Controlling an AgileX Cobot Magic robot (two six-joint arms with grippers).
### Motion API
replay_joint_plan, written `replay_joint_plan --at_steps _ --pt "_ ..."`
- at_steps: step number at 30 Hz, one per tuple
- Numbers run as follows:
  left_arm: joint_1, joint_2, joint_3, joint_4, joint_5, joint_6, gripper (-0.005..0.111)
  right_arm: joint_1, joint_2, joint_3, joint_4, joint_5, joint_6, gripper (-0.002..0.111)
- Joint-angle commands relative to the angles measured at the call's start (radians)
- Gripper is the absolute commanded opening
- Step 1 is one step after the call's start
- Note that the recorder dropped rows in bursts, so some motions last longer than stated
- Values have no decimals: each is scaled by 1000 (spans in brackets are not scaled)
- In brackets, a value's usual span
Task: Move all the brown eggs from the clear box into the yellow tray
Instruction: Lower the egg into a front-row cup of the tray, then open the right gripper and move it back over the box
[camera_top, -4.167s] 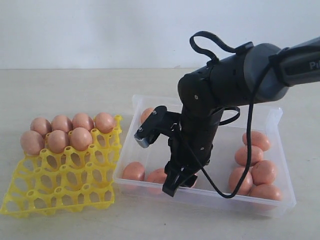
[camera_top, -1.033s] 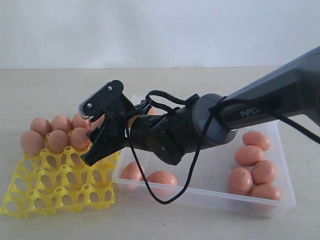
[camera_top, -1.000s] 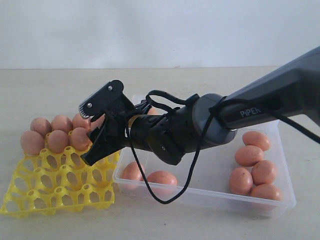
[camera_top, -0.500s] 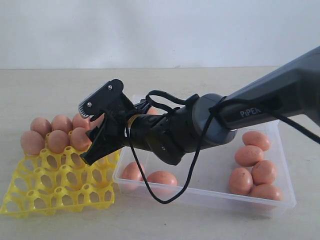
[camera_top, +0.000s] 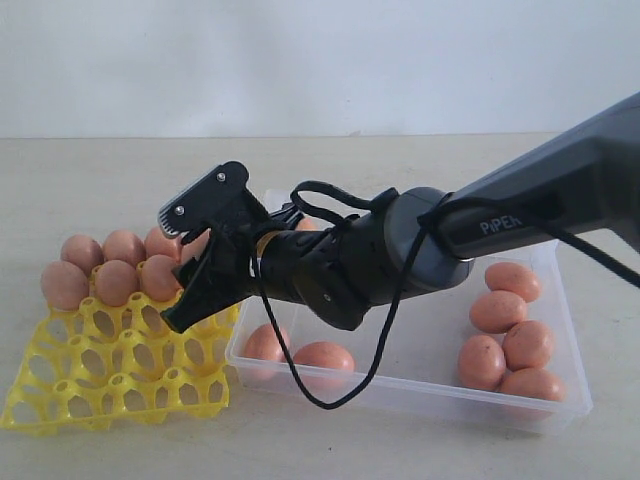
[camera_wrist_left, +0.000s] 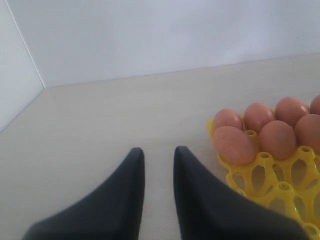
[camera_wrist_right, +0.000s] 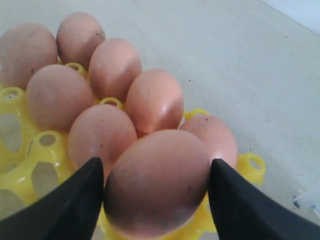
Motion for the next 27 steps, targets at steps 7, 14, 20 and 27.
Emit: replay_joint_plan --at_steps 7,14,20,27 --pt "2 -2 4 -2 -2 -2 22 -1 -9 -2 -4 -7 -53 62" --pt "2 -2 4 -2 -2 -2 22 -3 -117 -2 -4 55 -68 62" --pt "2 -2 4 -2 -2 -2 22 -29 -284 -2 -6 283 -73 62" --pt "2 -2 4 -2 -2 -2 22 -84 -431 -2 -71 629 -64 62"
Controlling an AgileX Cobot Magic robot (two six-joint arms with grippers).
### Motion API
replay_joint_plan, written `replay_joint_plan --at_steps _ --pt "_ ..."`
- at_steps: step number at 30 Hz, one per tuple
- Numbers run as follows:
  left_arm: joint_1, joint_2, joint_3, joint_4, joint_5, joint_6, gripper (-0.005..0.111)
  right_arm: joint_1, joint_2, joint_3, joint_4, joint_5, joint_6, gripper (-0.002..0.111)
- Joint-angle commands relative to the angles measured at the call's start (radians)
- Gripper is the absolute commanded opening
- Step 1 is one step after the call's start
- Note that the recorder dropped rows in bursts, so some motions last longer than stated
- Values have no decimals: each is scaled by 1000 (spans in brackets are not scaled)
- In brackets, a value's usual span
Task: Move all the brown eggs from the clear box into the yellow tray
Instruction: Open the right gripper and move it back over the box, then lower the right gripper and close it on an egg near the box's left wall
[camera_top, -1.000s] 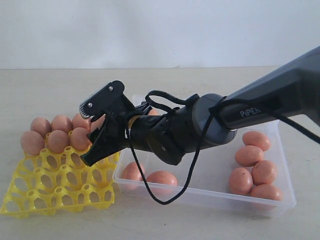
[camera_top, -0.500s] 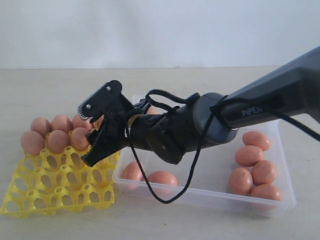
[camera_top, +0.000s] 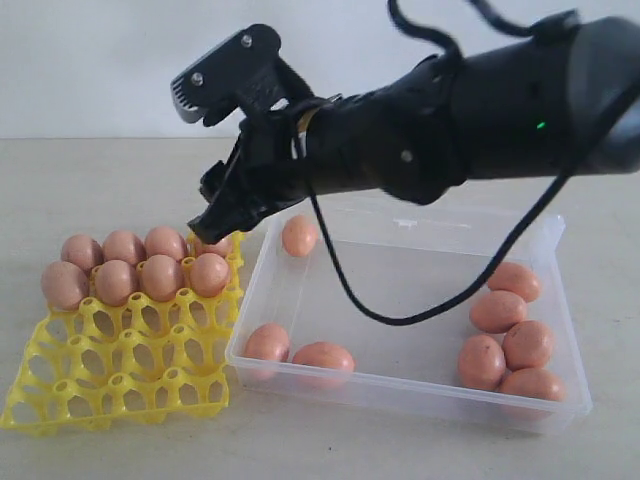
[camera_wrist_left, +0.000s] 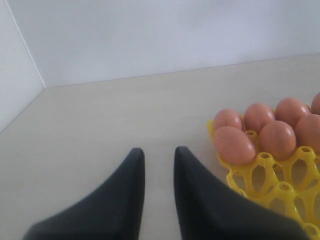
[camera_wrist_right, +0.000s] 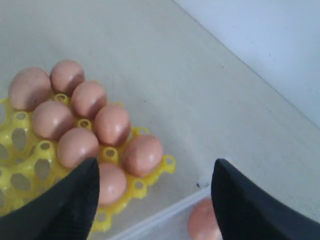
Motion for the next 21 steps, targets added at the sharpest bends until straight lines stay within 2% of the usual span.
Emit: replay_joint_plan --at_steps 1,6,9,15,21 --pt "2 -2 4 -2 -2 -2 22 -42 -77 -2 -53 251 14 62" --pt "2 -2 4 -2 -2 -2 22 -52 -79 -2 -83 553 -5 62" --pt "2 -2 4 -2 -2 -2 22 -52 -79 -2 -84 644 -13 62" --pt "2 -2 4 -2 -2 -2 22 -52 -77 0 -87 635 -13 62" --pt "2 -2 4 -2 -2 -2 22 -52 -49 53 -87 529 -45 62"
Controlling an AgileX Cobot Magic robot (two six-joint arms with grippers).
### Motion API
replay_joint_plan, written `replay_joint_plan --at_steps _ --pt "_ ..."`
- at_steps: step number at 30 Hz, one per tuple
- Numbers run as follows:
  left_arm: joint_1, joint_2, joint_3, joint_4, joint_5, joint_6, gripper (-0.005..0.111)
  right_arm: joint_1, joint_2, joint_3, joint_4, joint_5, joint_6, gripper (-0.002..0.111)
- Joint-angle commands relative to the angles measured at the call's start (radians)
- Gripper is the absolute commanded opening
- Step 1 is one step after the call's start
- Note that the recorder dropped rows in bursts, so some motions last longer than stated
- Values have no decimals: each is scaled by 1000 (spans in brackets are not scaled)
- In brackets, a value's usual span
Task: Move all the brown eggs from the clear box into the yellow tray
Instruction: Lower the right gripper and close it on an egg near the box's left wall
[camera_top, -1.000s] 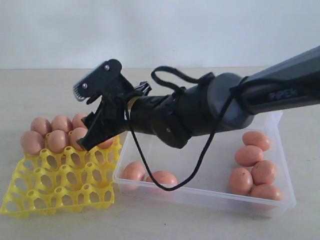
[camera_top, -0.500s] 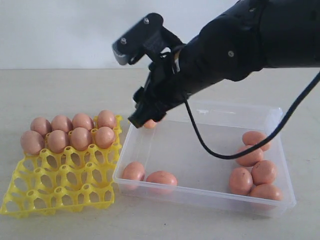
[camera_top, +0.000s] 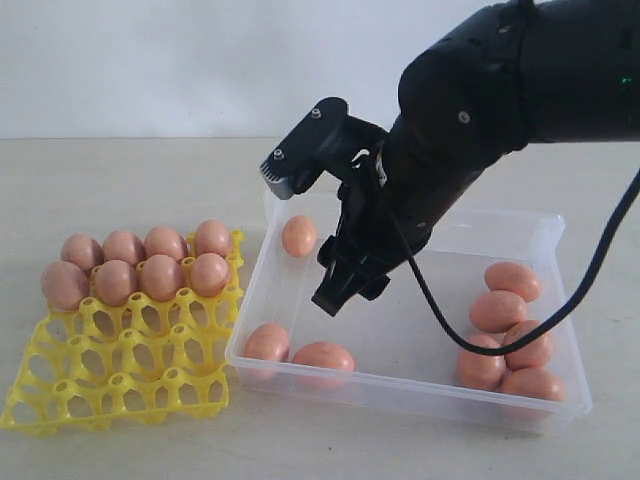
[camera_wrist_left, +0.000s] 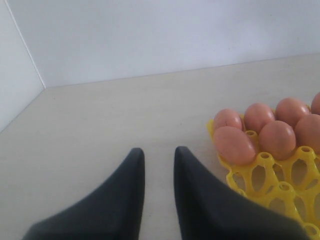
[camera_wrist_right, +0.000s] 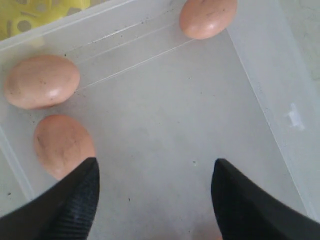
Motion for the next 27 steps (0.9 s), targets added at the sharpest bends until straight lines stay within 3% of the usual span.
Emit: replay_joint_plan --at_steps 1,10,27 --pt "2 -2 4 -2 -2 -2 22 -4 28 37 -3 -74 -25 62" --pt "2 -2 4 -2 -2 -2 22 0 108 37 146 -71 -284 62" --pt "2 -2 4 -2 -2 -2 22 0 114 37 156 -129 -422 62"
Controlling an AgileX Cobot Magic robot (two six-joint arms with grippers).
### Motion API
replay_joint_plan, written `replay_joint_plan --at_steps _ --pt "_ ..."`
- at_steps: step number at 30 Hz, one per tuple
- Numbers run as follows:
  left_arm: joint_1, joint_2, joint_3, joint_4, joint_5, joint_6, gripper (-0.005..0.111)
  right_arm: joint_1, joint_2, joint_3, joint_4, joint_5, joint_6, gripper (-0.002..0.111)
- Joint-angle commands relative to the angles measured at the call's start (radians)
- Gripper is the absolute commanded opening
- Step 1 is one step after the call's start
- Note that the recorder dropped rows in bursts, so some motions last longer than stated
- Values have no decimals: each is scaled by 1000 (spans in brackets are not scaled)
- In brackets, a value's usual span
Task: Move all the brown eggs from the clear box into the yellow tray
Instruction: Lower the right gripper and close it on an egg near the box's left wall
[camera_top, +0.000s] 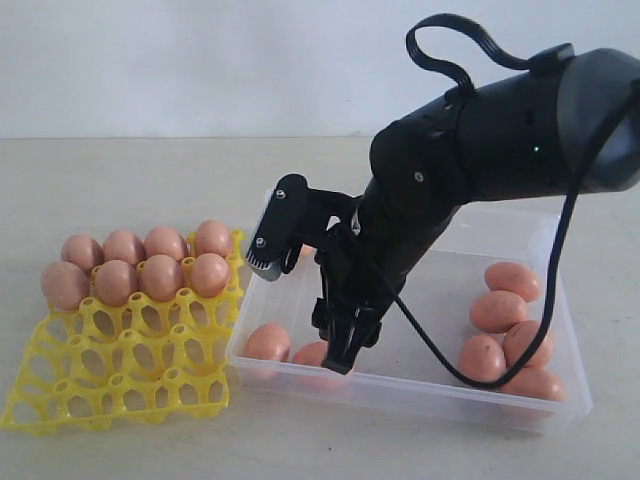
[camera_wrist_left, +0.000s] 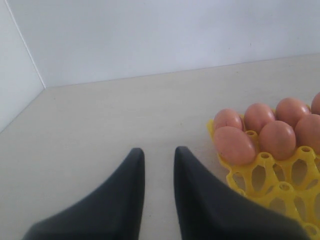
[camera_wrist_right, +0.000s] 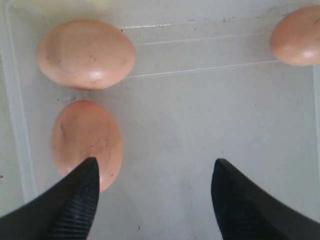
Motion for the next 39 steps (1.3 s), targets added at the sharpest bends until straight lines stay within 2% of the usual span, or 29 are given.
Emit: replay_joint_plan --at_steps 1,39 --pt "2 -2 4 -2 -2 -2 22 0 -3 3 4 -30 -16 62" --pt "2 -2 4 -2 -2 -2 22 36 93 3 19 -33 -47 62"
